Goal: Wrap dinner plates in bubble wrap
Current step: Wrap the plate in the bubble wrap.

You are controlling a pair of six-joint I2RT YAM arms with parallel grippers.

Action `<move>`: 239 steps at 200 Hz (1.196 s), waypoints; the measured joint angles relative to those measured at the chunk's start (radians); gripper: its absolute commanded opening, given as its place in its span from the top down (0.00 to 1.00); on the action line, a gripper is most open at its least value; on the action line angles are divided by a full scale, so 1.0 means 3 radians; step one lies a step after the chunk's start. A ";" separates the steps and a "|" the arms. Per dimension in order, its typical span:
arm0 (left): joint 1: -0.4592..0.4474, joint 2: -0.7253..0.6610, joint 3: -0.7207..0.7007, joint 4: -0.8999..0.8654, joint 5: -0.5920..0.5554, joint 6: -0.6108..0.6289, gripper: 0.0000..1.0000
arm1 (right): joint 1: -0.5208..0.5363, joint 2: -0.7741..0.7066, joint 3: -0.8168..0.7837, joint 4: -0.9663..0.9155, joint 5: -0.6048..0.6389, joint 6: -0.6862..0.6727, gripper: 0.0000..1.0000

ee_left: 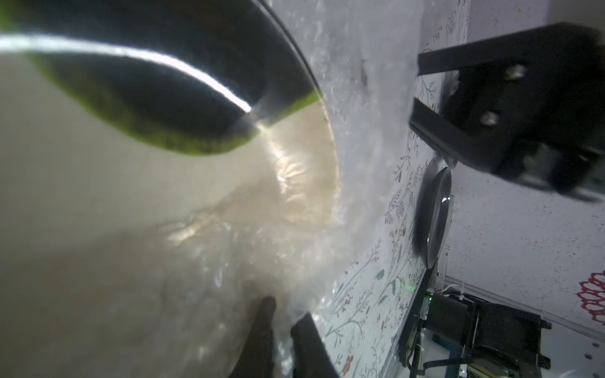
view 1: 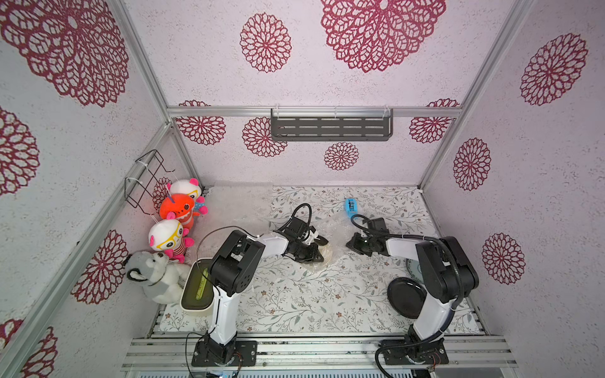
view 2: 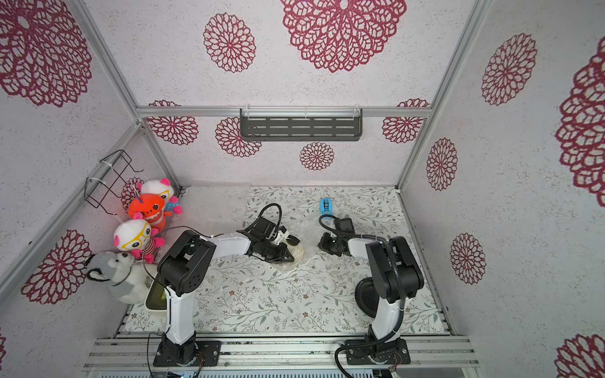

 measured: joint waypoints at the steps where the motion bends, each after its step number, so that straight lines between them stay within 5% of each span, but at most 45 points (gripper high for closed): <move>1: 0.0001 0.0000 0.0000 0.0000 0.0000 -0.0001 0.87 | -0.0019 -0.0005 0.0000 -0.0001 0.0027 0.0000 0.81; 44: 0.0041 0.0008 0.0001 -0.0041 0.0020 -0.0092 0.90 | -0.0450 -0.0455 -0.0346 -0.0062 0.0319 -0.0116 0.39; 102: 0.0060 0.0070 0.0088 -0.0127 0.0079 -0.0165 0.91 | -0.0453 -0.0465 -0.0811 0.0851 -0.0575 -0.0008 0.27; 130: 0.0064 0.0071 0.0093 -0.0144 0.0084 -0.0200 0.92 | -0.0333 -0.0084 -0.0727 0.1492 -0.0838 0.0163 0.42; 166: 0.0076 0.0071 0.0093 -0.0146 0.0083 -0.0278 1.00 | -0.0248 0.0144 -0.0687 0.1910 -0.0879 0.0259 1.00; 200: 0.0118 0.0071 0.0092 -0.0146 0.0093 -0.0406 1.00 | -0.0045 -0.0479 -0.0697 0.1563 -0.0731 -0.0067 1.00; 239: 0.0174 0.0075 0.0094 -0.0177 0.0098 -0.0477 1.00 | 0.0662 -0.1022 -0.0650 0.1277 -0.0456 -0.0601 1.00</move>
